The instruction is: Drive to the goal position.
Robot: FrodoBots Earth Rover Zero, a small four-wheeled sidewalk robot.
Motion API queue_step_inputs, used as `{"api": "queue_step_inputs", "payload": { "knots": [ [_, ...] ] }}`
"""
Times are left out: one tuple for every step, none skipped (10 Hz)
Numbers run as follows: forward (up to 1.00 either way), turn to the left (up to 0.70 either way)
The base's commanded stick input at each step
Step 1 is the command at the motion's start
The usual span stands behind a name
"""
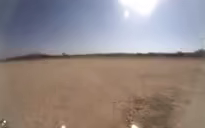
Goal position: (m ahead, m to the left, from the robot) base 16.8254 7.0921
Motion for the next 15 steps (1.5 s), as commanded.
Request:
{"api": "queue_step_inputs", "payload": {
  "knots": [
    [1.0, 0.0],
    [1.0, 0.0],
    [1.0, 0.0],
    [1.0, 0.0],
    [1.0, 0.0],
    [1.0, 0.0],
    [1.0, 0.0],
    [1.0, 0.0],
    [1.0, 0.0],
    [1.0, 0.0],
    [1.0, 0.0],
    [1.0, 0.0],
    [1.0, 0.0],
    [1.0, 0.08],
    [1.0, 0.25]
  ]
}}
